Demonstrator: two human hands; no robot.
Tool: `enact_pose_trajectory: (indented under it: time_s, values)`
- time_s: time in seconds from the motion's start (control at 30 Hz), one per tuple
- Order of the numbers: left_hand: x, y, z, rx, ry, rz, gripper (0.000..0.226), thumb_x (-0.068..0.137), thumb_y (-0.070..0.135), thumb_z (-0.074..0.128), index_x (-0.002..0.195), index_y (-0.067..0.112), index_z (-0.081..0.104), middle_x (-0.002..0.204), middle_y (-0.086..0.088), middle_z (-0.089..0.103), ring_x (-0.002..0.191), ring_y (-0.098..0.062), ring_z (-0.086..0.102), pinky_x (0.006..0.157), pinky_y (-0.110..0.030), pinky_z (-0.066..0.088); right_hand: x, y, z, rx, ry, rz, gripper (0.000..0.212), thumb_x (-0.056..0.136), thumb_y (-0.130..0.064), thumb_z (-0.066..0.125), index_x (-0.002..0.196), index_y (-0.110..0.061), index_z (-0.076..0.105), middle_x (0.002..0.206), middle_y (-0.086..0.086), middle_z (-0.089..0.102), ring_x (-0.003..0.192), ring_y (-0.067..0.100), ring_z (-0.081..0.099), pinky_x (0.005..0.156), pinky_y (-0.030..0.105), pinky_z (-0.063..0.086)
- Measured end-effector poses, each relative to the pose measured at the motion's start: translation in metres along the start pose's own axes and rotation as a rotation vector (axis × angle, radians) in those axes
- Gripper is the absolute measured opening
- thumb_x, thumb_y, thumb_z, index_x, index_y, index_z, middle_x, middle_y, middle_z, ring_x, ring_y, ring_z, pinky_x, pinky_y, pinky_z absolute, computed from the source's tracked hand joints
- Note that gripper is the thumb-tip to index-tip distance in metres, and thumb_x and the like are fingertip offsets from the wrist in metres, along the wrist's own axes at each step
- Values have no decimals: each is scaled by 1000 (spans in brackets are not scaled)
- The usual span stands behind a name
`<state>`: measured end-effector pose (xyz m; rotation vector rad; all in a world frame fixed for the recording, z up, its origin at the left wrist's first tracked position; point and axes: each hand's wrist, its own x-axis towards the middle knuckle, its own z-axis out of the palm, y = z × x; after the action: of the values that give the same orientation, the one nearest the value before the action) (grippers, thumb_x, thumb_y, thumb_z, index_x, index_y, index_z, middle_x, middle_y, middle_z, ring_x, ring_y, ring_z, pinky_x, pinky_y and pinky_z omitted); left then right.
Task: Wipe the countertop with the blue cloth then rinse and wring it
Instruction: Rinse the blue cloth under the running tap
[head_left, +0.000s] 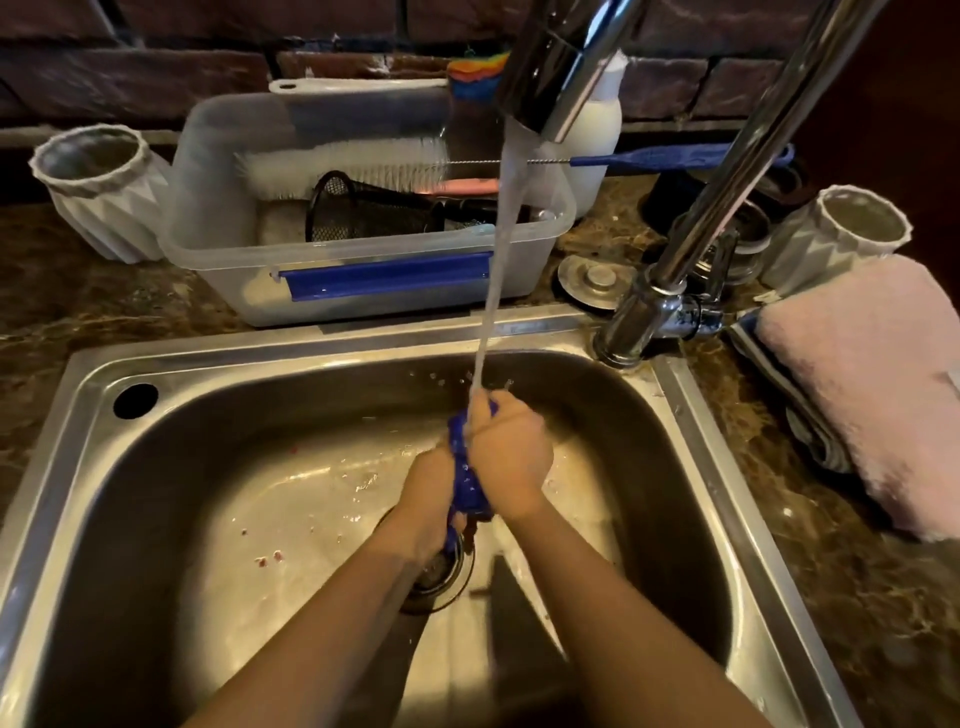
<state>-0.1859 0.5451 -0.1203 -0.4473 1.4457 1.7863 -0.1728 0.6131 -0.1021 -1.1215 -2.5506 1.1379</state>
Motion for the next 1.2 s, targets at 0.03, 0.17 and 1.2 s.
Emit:
enact_pose_trajectory:
  time_s: [0.03,0.17,1.2]
  values:
    - [-1,1,1,72,48,19,29,95,36,45,89,13,62,78,-8,70,70,-20,67,60,-29,55,7,6,-1,28,-16,42,36,98,-43,35,87,-18,59,77,1,61,77,20,62,66,31,50]
    - [6,15,-11,164,135,63,42,91,49,46,98,11,63,95,-14,70,90,-29,66,89,-43,50,-4,16,-4,-50,-143,-134,29,99,-35,30,112,-18,50,105,0,54,94,21,57,75,35,48]
    - [4,-2,-6,-27,-47,-27,29,95,34,43,79,15,58,58,-2,58,55,-12,56,51,-24,45,-19,-12,-3,-170,-62,-128,26,98,-43,33,92,-22,46,77,-4,54,72,15,57,61,25,43]
